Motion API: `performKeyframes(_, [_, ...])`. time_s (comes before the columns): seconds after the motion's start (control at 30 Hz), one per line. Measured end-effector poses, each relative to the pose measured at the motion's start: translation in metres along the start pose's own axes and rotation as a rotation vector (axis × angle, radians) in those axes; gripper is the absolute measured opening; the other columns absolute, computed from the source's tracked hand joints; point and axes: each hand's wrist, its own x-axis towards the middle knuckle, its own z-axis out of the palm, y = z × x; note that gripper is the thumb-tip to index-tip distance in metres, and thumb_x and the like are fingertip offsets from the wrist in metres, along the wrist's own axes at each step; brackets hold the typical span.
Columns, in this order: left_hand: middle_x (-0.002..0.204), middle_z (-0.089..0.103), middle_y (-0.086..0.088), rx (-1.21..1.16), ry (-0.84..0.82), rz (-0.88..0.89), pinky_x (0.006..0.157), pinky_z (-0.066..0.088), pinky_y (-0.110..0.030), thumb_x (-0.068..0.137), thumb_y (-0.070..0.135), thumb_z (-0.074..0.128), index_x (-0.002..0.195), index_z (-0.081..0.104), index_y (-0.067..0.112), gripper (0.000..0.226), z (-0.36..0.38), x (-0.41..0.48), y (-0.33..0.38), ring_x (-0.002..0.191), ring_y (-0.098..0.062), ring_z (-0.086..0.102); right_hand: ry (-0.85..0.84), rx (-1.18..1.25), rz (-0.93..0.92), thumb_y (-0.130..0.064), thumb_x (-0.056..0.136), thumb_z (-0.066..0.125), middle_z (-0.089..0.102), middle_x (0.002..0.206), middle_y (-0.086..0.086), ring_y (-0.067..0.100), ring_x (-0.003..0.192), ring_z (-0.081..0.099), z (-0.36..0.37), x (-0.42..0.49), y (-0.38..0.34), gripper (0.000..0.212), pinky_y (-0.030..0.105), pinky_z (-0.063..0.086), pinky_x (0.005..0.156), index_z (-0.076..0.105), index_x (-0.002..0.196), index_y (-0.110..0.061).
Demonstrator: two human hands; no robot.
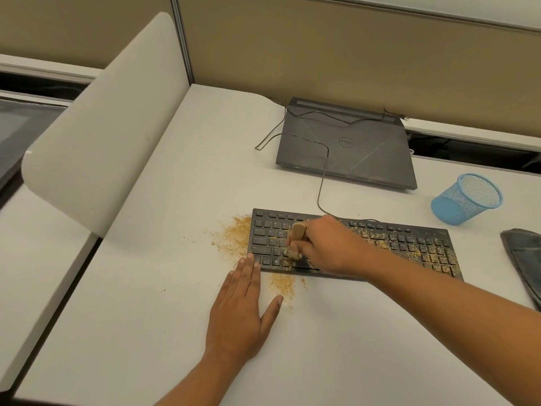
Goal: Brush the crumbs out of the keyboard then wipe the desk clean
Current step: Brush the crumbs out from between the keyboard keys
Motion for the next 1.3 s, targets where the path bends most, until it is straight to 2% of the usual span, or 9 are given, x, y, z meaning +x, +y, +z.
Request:
performKeyframes(0.13, [0.162, 0.02, -0.003, -0.003, 0.006, 0.002, 0.118, 0.018, -0.031, 0.1, 0.062, 0.023, 0.153, 0.029, 0.01, 0.074, 0.0, 0.001, 0.0, 0.149, -0.015, 0.018, 0.079, 0.028, 0.025, -0.029, 0.101, 0.052, 0.07, 0.098, -0.002, 0.013, 0.085, 0.063, -0.002, -0.002, 0.003, 0.021, 0.037, 0.055, 0.082, 0.071, 0.102, -0.021])
performKeyframes(0.27, [0.163, 0.017, -0.002, 0.001, 0.0, -0.002, 0.118, 0.016, -0.03, 0.1, 0.063, 0.022, 0.154, 0.027, 0.012, 0.075, 0.001, 0.0, 0.0, 0.15, -0.015, 0.016, -0.03, -0.023, -0.004, -0.03, 0.1, 0.051, 0.069, 0.101, -0.001, 0.016, 0.088, 0.064, 0.002, -0.004, 0.0, 0.022, 0.04, 0.055, 0.083, 0.069, 0.105, -0.019])
performKeyframes(0.53, [0.163, 0.018, -0.002, 0.008, -0.001, -0.005, 0.118, 0.016, -0.029, 0.099, 0.063, 0.022, 0.153, 0.028, 0.011, 0.075, 0.0, 0.001, 0.0, 0.15, -0.014, 0.016, -0.089, -0.07, -0.034, -0.028, 0.1, 0.053, 0.068, 0.097, 0.0, 0.012, 0.078, 0.062, -0.004, 0.002, -0.01, 0.021, 0.034, 0.054, 0.077, 0.069, 0.102, -0.014])
performKeyframes(0.63, [0.162, 0.019, -0.002, 0.0, 0.001, -0.003, 0.119, 0.016, -0.029, 0.1, 0.063, 0.022, 0.153, 0.028, 0.011, 0.075, 0.0, 0.001, 0.0, 0.149, -0.015, 0.017, -0.001, -0.05, -0.005, -0.028, 0.1, 0.052, 0.069, 0.1, 0.003, 0.017, 0.082, 0.062, -0.008, 0.003, -0.006, 0.023, 0.038, 0.055, 0.079, 0.07, 0.106, -0.016])
performKeyframes(0.8, [0.162, 0.02, -0.003, 0.003, 0.002, 0.001, 0.118, 0.017, -0.03, 0.1, 0.063, 0.023, 0.153, 0.029, 0.011, 0.075, 0.001, 0.001, 0.0, 0.149, -0.015, 0.018, -0.033, -0.025, -0.036, -0.029, 0.1, 0.052, 0.067, 0.09, -0.002, 0.015, 0.079, 0.062, 0.005, -0.006, -0.005, 0.02, 0.037, 0.054, 0.076, 0.069, 0.102, -0.019])
performKeyframes(0.9, [0.163, 0.018, -0.002, 0.005, -0.002, -0.004, 0.118, 0.017, -0.031, 0.1, 0.063, 0.022, 0.154, 0.027, 0.011, 0.075, 0.001, 0.001, 0.0, 0.15, -0.014, 0.016, 0.092, 0.024, -0.023, -0.029, 0.1, 0.053, 0.071, 0.096, -0.005, 0.012, 0.084, 0.062, 0.004, -0.004, -0.004, 0.02, 0.033, 0.053, 0.081, 0.071, 0.1, -0.022])
performKeyframes(1.03, [0.162, 0.021, -0.003, 0.0, -0.003, 0.001, 0.118, 0.019, -0.032, 0.1, 0.063, 0.024, 0.152, 0.031, 0.01, 0.075, 0.001, 0.001, 0.0, 0.149, -0.015, 0.019, 0.039, -0.013, -0.077, -0.031, 0.098, 0.054, 0.073, 0.093, -0.005, 0.011, 0.082, 0.064, 0.013, -0.007, -0.009, 0.02, 0.033, 0.054, 0.078, 0.071, 0.096, -0.022])
performKeyframes(1.13, [0.162, 0.021, -0.003, 0.003, 0.002, 0.001, 0.117, 0.019, -0.031, 0.1, 0.063, 0.024, 0.152, 0.03, 0.011, 0.074, 0.001, 0.001, 0.0, 0.149, -0.015, 0.02, 0.105, 0.026, -0.071, -0.03, 0.098, 0.056, 0.072, 0.091, -0.011, -0.001, 0.071, 0.058, 0.007, -0.006, -0.007, 0.019, 0.016, 0.046, 0.066, 0.074, 0.099, -0.023])
performKeyframes(1.3, [0.162, 0.021, -0.003, -0.006, -0.006, -0.006, 0.117, 0.019, -0.031, 0.099, 0.064, 0.023, 0.153, 0.03, 0.011, 0.075, 0.002, 0.001, -0.001, 0.148, -0.016, 0.021, -0.009, -0.015, -0.114, -0.029, 0.097, 0.054, 0.073, 0.095, -0.006, 0.012, 0.087, 0.065, 0.014, -0.01, -0.011, 0.018, 0.037, 0.055, 0.081, 0.071, 0.098, -0.023])
